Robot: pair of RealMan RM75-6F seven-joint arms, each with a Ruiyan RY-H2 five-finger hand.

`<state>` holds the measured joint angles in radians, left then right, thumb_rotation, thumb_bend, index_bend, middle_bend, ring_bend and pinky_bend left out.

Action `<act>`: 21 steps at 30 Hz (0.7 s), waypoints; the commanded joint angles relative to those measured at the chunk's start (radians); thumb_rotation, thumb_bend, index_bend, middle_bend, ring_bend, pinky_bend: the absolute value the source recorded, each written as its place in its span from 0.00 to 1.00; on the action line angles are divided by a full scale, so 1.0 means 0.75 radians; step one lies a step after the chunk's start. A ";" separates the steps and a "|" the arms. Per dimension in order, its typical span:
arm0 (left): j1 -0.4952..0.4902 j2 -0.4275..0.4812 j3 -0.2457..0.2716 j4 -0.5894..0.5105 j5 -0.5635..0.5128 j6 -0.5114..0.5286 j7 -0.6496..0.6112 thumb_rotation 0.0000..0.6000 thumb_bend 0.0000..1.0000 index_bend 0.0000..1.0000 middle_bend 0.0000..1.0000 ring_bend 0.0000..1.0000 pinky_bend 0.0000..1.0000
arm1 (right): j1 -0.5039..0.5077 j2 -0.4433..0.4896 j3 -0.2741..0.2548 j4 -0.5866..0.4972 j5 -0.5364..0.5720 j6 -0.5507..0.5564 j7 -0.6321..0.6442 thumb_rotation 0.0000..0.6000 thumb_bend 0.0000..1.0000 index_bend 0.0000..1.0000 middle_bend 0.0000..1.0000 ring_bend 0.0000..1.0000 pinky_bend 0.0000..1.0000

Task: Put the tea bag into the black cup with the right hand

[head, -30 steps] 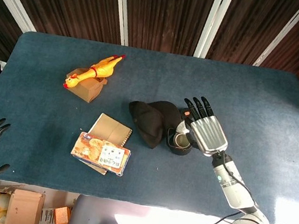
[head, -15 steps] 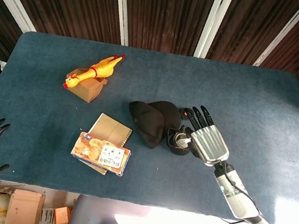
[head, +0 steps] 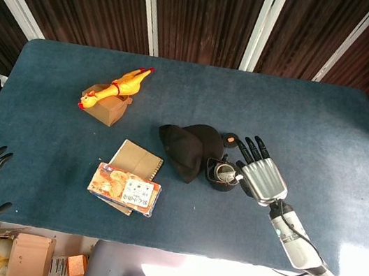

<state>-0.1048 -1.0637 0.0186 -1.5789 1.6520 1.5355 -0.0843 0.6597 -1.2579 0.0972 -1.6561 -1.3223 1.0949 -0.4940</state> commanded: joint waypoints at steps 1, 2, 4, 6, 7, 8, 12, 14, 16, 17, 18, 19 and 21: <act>0.000 -0.001 0.000 0.000 -0.001 0.000 0.001 1.00 0.02 0.00 0.00 0.00 0.07 | -0.010 -0.029 -0.019 0.051 0.000 -0.024 0.037 1.00 0.31 0.56 0.05 0.00 0.00; 0.000 -0.001 0.000 0.000 -0.001 0.001 0.001 1.00 0.02 0.00 0.00 0.00 0.07 | -0.014 -0.035 -0.028 0.066 -0.007 -0.032 0.060 1.00 0.31 0.56 0.05 0.00 0.00; 0.001 -0.001 -0.001 0.000 -0.002 0.002 0.001 1.00 0.02 0.00 0.00 0.00 0.07 | -0.026 -0.039 -0.049 0.087 -0.032 -0.039 0.099 1.00 0.31 0.55 0.05 0.00 0.00; 0.000 -0.001 -0.002 0.000 -0.005 0.000 0.001 1.00 0.02 0.00 0.00 0.00 0.07 | -0.039 -0.039 -0.069 0.104 -0.062 -0.034 0.125 1.00 0.31 0.55 0.05 0.00 0.00; 0.000 -0.001 -0.003 -0.001 -0.006 -0.002 0.002 1.00 0.02 0.00 0.00 0.00 0.07 | -0.046 -0.039 -0.079 0.112 -0.076 -0.030 0.134 1.00 0.31 0.54 0.05 0.00 0.00; -0.002 -0.002 -0.003 -0.002 -0.008 -0.005 0.003 1.00 0.02 0.00 0.00 0.00 0.07 | -0.055 -0.038 -0.091 0.121 -0.091 -0.026 0.142 1.00 0.31 0.53 0.05 0.00 0.00; -0.004 -0.002 -0.001 -0.005 -0.007 -0.012 0.008 1.00 0.02 0.00 0.00 0.00 0.07 | -0.077 -0.027 -0.126 0.131 -0.107 -0.040 0.138 1.00 0.31 0.43 0.05 0.00 0.00; -0.003 -0.003 -0.002 -0.006 -0.007 -0.009 0.008 1.00 0.02 0.00 0.00 0.00 0.07 | -0.084 -0.007 -0.144 0.113 -0.083 -0.076 0.120 1.00 0.31 0.32 0.05 0.00 0.00; -0.003 -0.005 -0.004 -0.004 -0.002 -0.002 0.000 1.00 0.02 0.00 0.00 0.00 0.07 | -0.084 0.018 -0.153 0.086 -0.039 -0.121 0.084 1.00 0.31 0.21 0.04 0.00 0.00; -0.003 -0.007 -0.005 0.001 0.004 0.005 -0.008 1.00 0.02 0.00 0.00 0.00 0.07 | -0.080 0.030 -0.152 0.068 -0.011 -0.142 0.063 1.00 0.31 0.18 0.03 0.00 0.00; -0.002 -0.008 -0.004 0.005 0.007 0.010 -0.011 1.00 0.02 0.00 0.00 0.00 0.07 | -0.079 0.035 -0.149 0.058 0.003 -0.152 0.058 1.00 0.31 0.15 0.02 0.00 0.00; -0.001 -0.009 -0.004 0.008 0.009 0.012 -0.013 1.00 0.02 0.00 0.00 0.00 0.07 | -0.077 0.041 -0.145 0.049 0.013 -0.160 0.057 1.00 0.31 0.14 0.02 0.00 0.00; -0.001 -0.008 -0.002 0.009 0.009 0.011 -0.017 1.00 0.02 0.00 0.00 0.00 0.07 | -0.073 0.052 -0.131 0.030 0.029 -0.169 0.072 1.00 0.31 0.14 0.02 0.00 0.00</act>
<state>-0.1054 -1.0698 0.0169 -1.5721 1.6587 1.5439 -0.0970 0.6027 -1.2260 -0.0061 -1.6255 -1.3079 0.9755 -0.4419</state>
